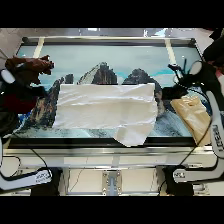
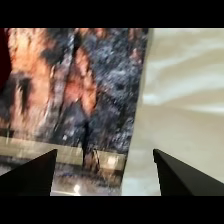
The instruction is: Fold the shirts.
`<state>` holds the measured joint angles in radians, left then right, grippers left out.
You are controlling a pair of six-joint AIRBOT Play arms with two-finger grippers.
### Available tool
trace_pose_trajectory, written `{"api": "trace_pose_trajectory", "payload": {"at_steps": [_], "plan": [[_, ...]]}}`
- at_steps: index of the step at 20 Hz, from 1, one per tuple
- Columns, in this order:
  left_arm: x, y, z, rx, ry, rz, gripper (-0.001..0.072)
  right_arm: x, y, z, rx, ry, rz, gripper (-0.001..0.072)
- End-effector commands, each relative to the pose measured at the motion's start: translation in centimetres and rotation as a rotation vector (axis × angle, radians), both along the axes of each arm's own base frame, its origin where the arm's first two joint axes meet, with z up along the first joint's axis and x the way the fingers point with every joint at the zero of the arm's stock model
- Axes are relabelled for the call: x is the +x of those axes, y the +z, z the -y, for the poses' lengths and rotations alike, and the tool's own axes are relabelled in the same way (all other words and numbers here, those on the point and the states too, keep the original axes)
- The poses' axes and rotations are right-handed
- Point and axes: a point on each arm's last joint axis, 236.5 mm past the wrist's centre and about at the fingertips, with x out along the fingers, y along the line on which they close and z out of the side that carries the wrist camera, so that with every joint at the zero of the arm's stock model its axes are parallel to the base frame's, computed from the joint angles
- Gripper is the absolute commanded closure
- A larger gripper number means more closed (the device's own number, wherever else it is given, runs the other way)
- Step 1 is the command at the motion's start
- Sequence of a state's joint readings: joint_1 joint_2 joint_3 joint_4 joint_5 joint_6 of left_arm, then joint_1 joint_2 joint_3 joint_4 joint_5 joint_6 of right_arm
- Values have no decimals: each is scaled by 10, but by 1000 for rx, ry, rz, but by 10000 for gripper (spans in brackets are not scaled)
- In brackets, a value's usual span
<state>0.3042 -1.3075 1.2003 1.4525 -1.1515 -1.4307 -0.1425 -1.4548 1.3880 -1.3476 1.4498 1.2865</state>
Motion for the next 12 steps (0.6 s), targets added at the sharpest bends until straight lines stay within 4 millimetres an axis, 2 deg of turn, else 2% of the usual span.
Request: {"api": "trace_pose_trajectory", "payload": {"at_steps": [1,2,4,7,9,12], "plan": [[-80,-21,-10,-115,237,36,13,-62,-9,4,110,-139,21,360],[-100,-38,2,-217,345,61,13,-79,-23,-8,177,-206,42,359],[-117,-58,30,-433,518,116,13,-100,-43,-32,272,-299,81,359],[-129,-85,60,-591,579,90,13,-108,-47,-53,365,-370,122,359],[-126,-92,70,-655,594,70,13,-104,-39,-58,399,-372,142,359],[-103,-93,70,-737,620,130,16,-96,-28,-69,465,-362,176,359]]}}
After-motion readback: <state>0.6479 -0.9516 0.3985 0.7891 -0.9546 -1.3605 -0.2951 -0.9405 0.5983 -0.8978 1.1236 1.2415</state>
